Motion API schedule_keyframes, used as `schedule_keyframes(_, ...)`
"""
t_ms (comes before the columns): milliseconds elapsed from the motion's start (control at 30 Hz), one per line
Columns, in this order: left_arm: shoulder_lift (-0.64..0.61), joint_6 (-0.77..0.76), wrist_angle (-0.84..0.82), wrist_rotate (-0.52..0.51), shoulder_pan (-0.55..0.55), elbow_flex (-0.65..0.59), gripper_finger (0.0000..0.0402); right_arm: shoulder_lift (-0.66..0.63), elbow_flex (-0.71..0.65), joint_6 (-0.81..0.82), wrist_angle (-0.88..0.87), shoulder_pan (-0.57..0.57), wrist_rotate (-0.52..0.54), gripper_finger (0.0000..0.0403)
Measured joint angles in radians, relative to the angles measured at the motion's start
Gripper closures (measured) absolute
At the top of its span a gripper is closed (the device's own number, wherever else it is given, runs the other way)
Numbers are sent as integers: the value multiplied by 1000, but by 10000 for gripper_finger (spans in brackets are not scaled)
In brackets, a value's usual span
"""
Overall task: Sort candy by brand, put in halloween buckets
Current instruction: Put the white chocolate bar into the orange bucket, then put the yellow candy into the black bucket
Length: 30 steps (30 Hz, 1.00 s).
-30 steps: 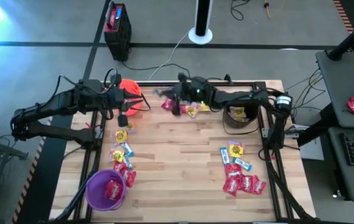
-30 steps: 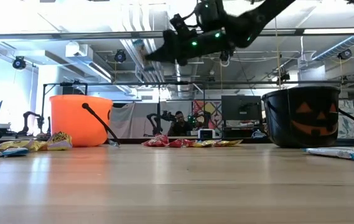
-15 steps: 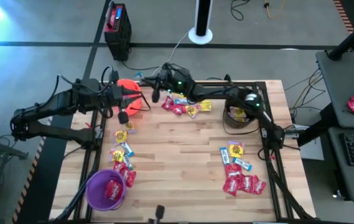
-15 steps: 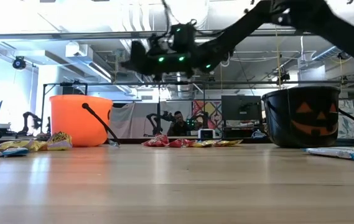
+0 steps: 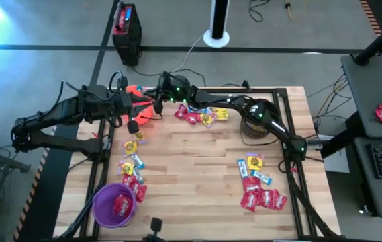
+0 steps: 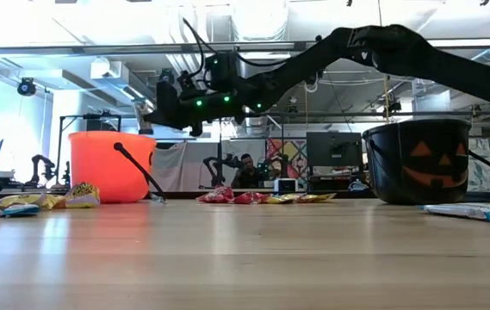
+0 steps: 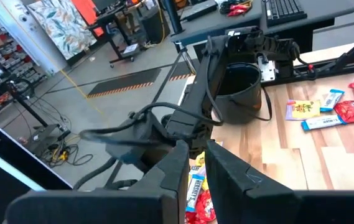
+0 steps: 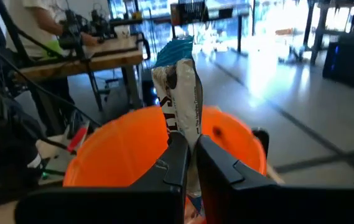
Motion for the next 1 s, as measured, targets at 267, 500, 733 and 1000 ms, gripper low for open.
schedule_keyframes(267,-1,0,0,0,0,0,364,4,24,-11,-106,2,1,321)
schedule_keyframes(500,0,-25,0,0,0,0,364,-5,24,-31,-148,2,-2,247)
schedule_keyframes(733,13,-240,-121,1,0,1,364,-133,24,-199,-493,0,-34,226)
schedule_keyframes(1000,116,-596,-391,2,-18,1,364,-317,-91,-314,-857,9,-33,243)
